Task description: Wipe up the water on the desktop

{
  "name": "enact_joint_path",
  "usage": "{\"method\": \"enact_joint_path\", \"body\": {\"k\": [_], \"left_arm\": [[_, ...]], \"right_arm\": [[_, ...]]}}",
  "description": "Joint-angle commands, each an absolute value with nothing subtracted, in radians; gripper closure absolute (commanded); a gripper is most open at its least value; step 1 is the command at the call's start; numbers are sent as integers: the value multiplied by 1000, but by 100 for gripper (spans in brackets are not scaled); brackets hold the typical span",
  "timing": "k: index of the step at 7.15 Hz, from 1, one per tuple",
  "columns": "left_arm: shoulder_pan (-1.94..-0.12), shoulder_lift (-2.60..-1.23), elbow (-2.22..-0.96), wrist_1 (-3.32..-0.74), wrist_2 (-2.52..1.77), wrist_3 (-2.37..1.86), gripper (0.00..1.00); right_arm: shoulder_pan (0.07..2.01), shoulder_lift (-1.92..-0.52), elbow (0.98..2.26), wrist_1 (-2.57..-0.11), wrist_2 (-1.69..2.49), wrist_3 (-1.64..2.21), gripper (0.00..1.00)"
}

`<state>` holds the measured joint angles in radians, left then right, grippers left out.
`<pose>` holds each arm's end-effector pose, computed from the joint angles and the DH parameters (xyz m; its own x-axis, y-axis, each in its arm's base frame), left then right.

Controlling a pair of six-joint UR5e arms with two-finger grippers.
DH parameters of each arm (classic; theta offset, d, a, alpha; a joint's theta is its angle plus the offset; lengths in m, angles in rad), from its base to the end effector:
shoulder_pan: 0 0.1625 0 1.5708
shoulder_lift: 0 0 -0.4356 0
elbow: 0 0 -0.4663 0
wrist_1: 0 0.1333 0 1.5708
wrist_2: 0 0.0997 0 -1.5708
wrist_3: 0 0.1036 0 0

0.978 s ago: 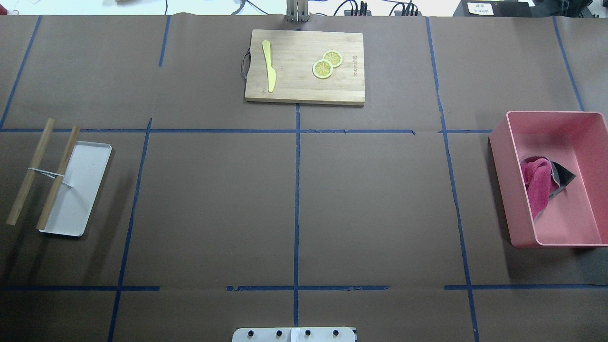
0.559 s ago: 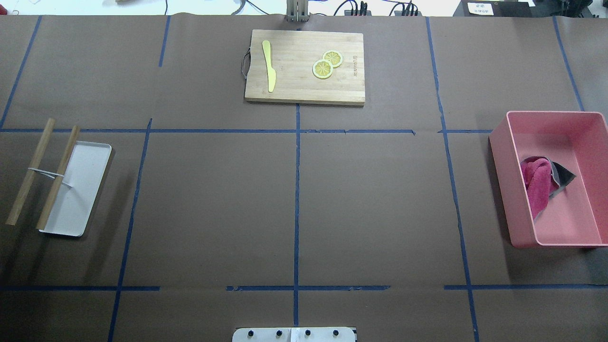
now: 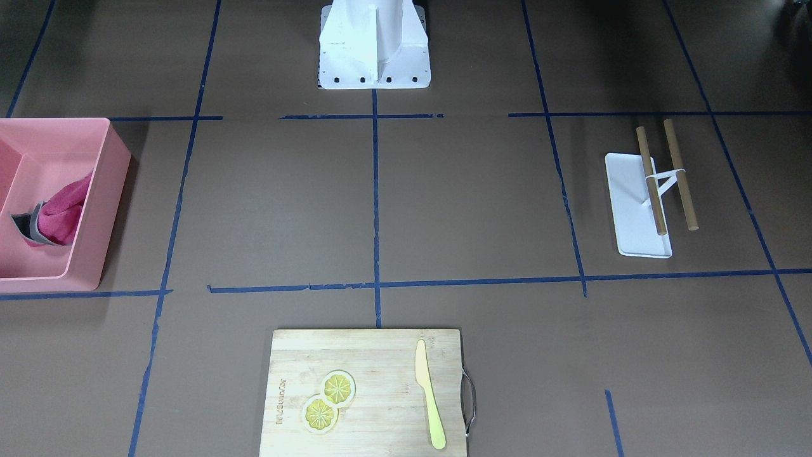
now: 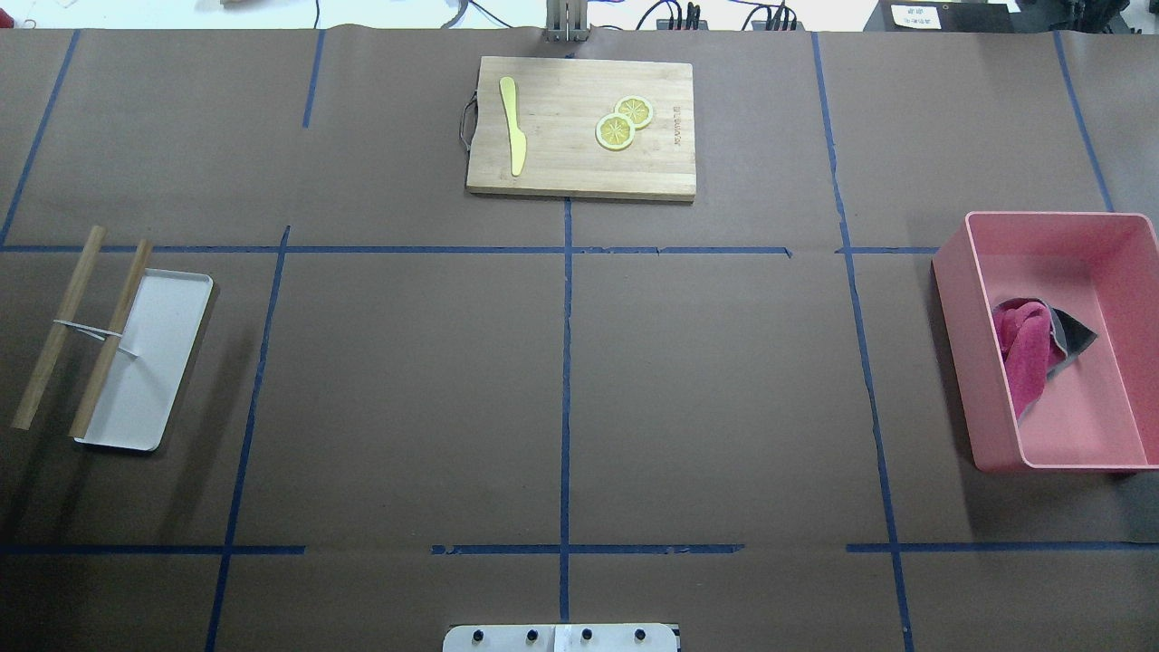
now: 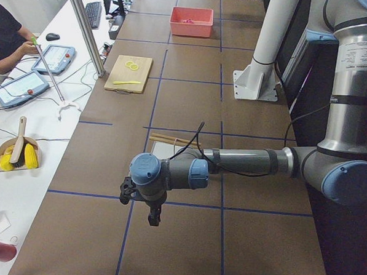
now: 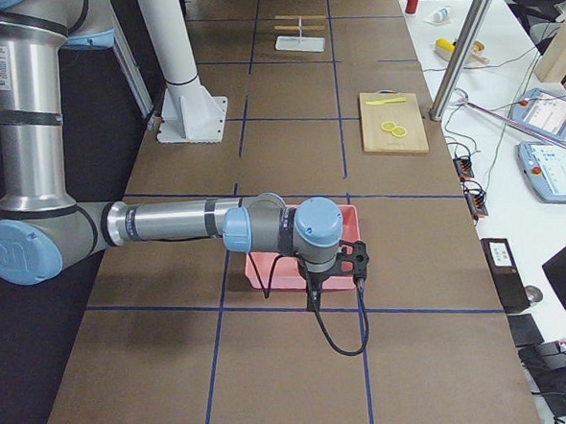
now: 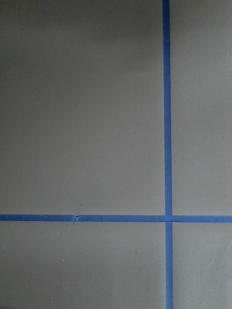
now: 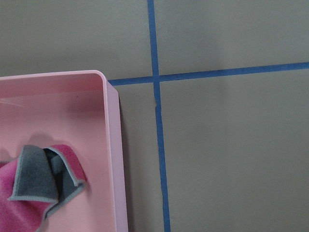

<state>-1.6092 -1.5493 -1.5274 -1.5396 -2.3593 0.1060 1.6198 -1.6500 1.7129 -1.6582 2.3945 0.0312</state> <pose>-0.0808 -0.5455 0.7105 0.7019 0.0107 -0.7122 -0.0363 0.9991 -0.0207 0.0831 -0.5254 0.6402 0.6760 0.0824 0.7323 -0.0701 0.9964 -0.0474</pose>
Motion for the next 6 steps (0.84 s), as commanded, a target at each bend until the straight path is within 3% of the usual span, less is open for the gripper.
{"method": "enact_joint_path", "body": {"k": [1, 6], "left_arm": [[-1609, -1557, -1532, -1539, -2359, 100, 0], [-1611, -1565, -1545, -1536, -2359, 98, 0]], "right_arm": [[1620, -1649, 1710, -1658, 2393, 29, 0], [1620, -1649, 1709, -1658, 2393, 29, 0]]}}
